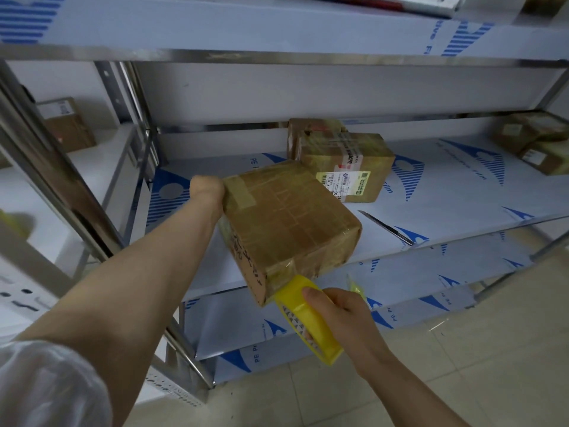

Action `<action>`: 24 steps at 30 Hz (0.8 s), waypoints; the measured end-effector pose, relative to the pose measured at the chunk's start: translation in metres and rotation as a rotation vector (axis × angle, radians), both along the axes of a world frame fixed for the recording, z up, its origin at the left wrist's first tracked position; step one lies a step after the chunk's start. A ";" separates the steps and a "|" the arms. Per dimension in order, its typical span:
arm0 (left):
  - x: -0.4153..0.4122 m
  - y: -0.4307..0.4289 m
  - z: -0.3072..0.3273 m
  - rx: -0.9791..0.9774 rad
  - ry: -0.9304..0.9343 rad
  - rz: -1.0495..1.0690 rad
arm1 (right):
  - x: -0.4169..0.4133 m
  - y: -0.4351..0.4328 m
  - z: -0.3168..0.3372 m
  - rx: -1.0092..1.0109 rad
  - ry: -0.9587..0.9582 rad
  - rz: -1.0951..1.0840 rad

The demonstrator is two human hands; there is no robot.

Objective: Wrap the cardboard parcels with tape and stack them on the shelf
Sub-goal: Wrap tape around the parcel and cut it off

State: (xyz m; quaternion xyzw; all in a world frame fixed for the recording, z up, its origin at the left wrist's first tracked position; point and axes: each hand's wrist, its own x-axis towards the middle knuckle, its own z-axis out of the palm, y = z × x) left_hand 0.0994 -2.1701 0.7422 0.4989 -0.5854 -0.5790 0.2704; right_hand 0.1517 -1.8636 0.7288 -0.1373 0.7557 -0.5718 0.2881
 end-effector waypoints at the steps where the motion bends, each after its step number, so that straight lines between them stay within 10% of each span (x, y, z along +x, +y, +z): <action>1: -0.001 -0.003 0.007 -0.114 -0.101 -0.014 | -0.001 -0.002 -0.001 0.008 0.002 0.001; 6: -0.020 0.012 0.027 -0.949 -0.625 -0.276 | -0.005 -0.008 -0.008 0.020 0.035 0.003; 10: -0.025 0.009 0.009 -0.950 -0.938 -0.550 | -0.008 -0.009 -0.013 0.017 0.029 -0.009; 16: -0.034 -0.004 0.014 -0.532 -0.813 -0.444 | -0.009 -0.011 -0.018 0.030 0.014 -0.012; 21: -0.022 0.030 -0.005 -0.938 -0.940 -0.579 | -0.011 -0.015 -0.022 0.048 0.049 -0.038; 24: -0.020 0.040 0.008 -0.850 -0.970 -0.588 | -0.012 -0.017 -0.023 0.067 0.035 -0.055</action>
